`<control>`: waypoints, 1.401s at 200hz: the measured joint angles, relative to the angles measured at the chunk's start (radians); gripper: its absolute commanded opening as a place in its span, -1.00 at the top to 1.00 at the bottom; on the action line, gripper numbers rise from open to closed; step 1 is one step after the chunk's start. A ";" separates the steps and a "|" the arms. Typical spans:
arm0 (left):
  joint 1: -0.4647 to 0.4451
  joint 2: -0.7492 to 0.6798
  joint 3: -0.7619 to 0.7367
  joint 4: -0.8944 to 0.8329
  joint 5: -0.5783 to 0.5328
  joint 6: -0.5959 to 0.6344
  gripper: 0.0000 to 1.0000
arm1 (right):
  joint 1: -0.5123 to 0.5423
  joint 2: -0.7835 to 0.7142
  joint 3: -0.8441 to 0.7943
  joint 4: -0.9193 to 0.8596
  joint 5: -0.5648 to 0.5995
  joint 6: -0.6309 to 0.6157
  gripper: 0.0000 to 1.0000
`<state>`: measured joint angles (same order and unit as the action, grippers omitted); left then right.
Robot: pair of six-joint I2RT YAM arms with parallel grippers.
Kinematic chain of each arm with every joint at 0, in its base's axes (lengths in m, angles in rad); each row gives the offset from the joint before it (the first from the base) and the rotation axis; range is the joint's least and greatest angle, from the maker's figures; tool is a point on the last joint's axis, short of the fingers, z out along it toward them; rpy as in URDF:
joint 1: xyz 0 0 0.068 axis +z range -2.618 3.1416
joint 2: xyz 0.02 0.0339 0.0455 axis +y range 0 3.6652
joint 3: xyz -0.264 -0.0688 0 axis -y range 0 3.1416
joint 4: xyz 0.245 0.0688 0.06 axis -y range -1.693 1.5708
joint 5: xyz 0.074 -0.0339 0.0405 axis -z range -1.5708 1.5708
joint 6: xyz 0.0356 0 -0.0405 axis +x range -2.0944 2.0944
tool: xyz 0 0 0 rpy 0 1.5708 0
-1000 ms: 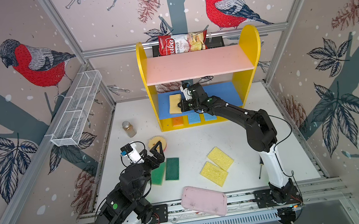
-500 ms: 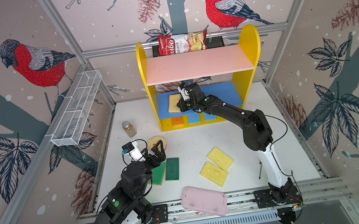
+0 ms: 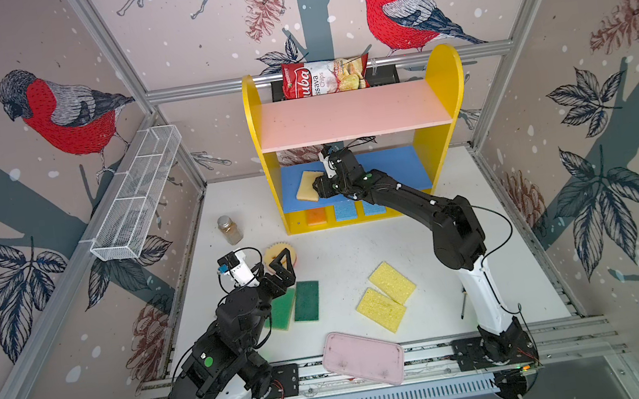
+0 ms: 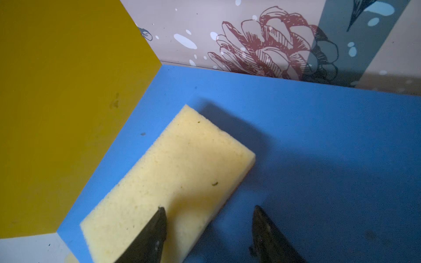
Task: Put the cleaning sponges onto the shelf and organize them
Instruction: 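Push the yellow sponge farther back on the blue shelf with the right gripper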
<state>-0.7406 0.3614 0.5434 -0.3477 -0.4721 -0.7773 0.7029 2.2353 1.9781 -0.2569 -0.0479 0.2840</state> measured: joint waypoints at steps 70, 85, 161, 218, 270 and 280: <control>0.000 0.003 -0.001 0.001 0.001 -0.001 -0.95 | 0.093 -0.101 -0.080 0.014 0.058 -0.021 -0.35; 0.000 0.006 -0.001 0.001 0.005 -0.001 -0.95 | 0.107 -0.101 -0.082 0.014 0.084 -0.027 -0.40; 0.000 -0.008 -0.003 0.000 0.008 -0.005 -0.95 | 0.120 -0.047 -0.049 0.006 0.146 -0.049 -0.49; 0.000 -0.011 -0.006 0.000 0.008 -0.008 -0.95 | 0.103 -0.032 -0.043 0.011 0.128 -0.072 -0.22; 0.000 -0.011 -0.006 0.000 0.009 -0.009 -0.95 | 0.090 -0.042 -0.093 0.055 0.081 -0.163 -0.08; 0.000 -0.010 -0.006 0.000 0.009 -0.009 -0.95 | 0.086 -0.050 -0.113 0.071 0.072 -0.183 -0.05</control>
<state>-0.7406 0.3511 0.5373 -0.3481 -0.4633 -0.7860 0.7891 2.1853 1.8656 -0.1864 0.0238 0.1005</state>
